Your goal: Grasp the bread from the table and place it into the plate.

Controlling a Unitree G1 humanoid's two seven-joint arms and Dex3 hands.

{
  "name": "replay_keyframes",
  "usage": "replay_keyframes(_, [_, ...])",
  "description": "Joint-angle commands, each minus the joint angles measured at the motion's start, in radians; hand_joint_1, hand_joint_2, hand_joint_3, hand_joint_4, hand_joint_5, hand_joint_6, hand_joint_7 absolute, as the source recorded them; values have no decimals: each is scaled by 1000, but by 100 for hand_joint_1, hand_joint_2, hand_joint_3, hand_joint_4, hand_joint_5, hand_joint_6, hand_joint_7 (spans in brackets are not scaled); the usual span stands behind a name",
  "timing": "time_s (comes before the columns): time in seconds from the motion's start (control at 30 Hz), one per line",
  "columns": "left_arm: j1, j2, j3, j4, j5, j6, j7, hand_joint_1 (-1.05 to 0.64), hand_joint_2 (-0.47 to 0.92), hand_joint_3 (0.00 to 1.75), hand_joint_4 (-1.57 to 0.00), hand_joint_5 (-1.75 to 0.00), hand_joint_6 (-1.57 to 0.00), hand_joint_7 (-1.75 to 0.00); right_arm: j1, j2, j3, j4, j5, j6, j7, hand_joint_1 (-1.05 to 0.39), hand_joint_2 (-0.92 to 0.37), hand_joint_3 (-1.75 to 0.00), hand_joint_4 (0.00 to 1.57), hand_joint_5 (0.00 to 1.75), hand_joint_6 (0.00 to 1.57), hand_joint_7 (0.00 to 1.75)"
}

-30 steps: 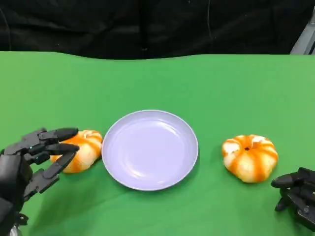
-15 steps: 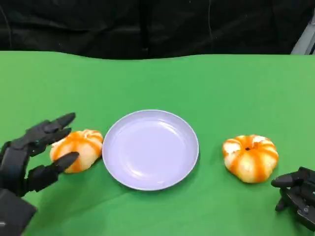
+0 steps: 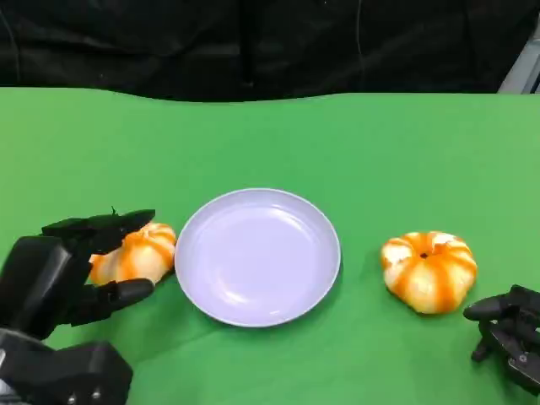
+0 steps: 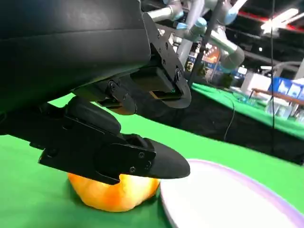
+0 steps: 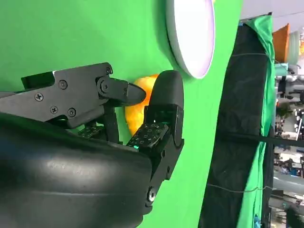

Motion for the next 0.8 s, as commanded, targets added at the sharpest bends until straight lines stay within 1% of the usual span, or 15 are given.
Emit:
replay_keyframes(0.03, [-23,40,-47,5,7,65,5,-84,92,8,-62,0,-63,0,-4,-16,-2,-1,6,-8,2,-4,-92,-48,62,150,76,90])
replay_keyframes(0.13, [-37,47,-76,14,3,88,3,-87,90,3,-62,0,-63,0,-5,-16,-3,-1,6,-4,0,-3,-92,-47,63,150,77,90])
replay_keyframes(0.23, [-40,52,-92,14,-7,95,8,-88,90,2,-62,0,-63,0,-5,-16,-3,-1,6,-3,0,-3,-92,-47,63,150,77,90])
replay_keyframes(0.37, [-98,39,-139,74,2,186,-42,-94,92,2,-59,0,-61,0,-3,-14,-4,-7,10,4,-1,-5,-92,-45,63,150,78,90])
replay_keyframes(0.47, [-122,39,-166,108,-4,206,-44,-97,92,4,-58,0,-60,0,-5,-16,-5,-3,13,0,6,-5,-92,-44,64,149,78,89])
replay_keyframes(0.63, [-173,29,-201,195,-18,203,-34,-96,92,7,-57,0,-60,0,-4,-15,-5,-3,9,2,2,-5,-92,-44,64,148,79,87])
replay_keyframes(0.67, [-184,27,-208,212,-17,207,-33,-97,92,10,-57,0,-60,0,-4,-14,-5,-3,9,2,1,-5,-92,-44,64,148,79,87])
replay_keyframes(0.8, [-204,25,-228,247,-22,205,-22,-97,92,13,-57,0,-60,0,-4,-14,-5,-3,9,2,0,-5,-92,-44,64,148,79,86])
